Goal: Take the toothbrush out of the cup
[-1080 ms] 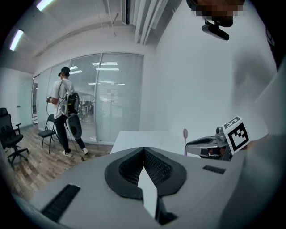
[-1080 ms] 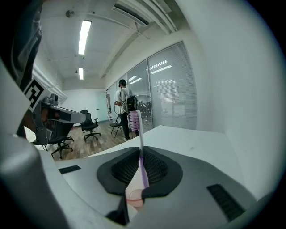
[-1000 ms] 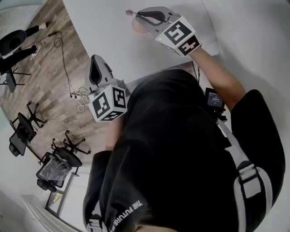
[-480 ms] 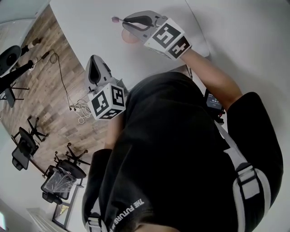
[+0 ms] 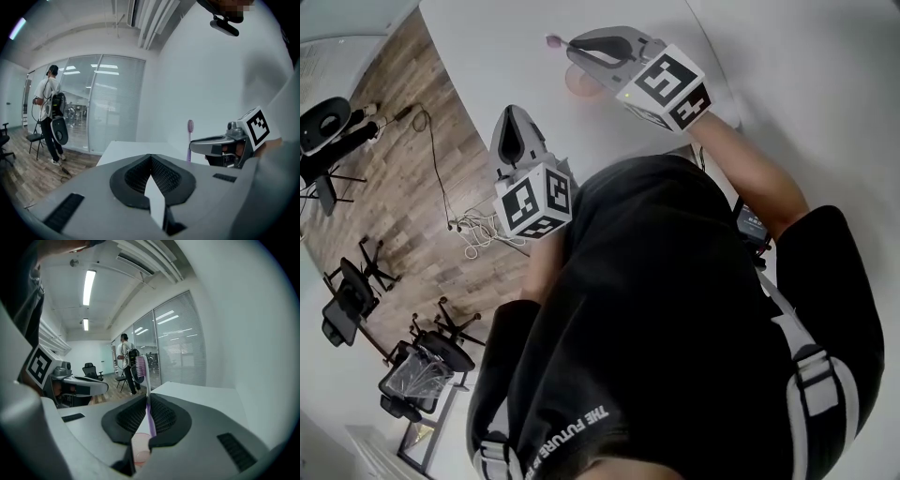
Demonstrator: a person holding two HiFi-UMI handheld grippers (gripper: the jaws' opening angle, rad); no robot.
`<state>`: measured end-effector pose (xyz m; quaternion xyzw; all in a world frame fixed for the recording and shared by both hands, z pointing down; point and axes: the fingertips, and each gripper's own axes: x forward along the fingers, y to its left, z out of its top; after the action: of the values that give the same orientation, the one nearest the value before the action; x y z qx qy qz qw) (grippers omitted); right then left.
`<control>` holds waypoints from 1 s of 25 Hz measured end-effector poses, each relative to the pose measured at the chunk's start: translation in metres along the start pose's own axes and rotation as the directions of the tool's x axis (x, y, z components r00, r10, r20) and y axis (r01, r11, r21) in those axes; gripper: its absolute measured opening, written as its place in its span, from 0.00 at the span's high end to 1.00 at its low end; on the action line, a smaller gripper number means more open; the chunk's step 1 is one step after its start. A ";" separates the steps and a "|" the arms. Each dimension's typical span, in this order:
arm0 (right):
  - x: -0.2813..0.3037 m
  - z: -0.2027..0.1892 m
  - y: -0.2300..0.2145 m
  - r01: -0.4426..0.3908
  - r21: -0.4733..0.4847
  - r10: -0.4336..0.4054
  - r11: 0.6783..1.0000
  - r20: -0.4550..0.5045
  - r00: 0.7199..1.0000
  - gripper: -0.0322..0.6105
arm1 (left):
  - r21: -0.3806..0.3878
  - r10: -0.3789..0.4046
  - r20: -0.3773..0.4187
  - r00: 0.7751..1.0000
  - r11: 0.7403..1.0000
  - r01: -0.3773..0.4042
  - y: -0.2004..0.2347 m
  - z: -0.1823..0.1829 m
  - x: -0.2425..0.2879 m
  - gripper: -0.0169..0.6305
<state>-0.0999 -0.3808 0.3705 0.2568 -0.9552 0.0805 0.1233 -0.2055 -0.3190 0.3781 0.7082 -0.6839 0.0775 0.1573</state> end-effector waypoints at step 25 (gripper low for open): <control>-0.092 0.094 -0.031 0.107 0.036 -0.112 0.994 0.201 0.973 0.89 | 0.029 -0.060 0.044 0.997 0.998 0.059 -0.022 0.024 0.001 0.96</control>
<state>-0.0250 -0.3843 0.2583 0.3174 -0.9461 0.0587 0.0263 -0.1858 -0.3276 0.3533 0.7318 -0.6649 0.0663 0.1341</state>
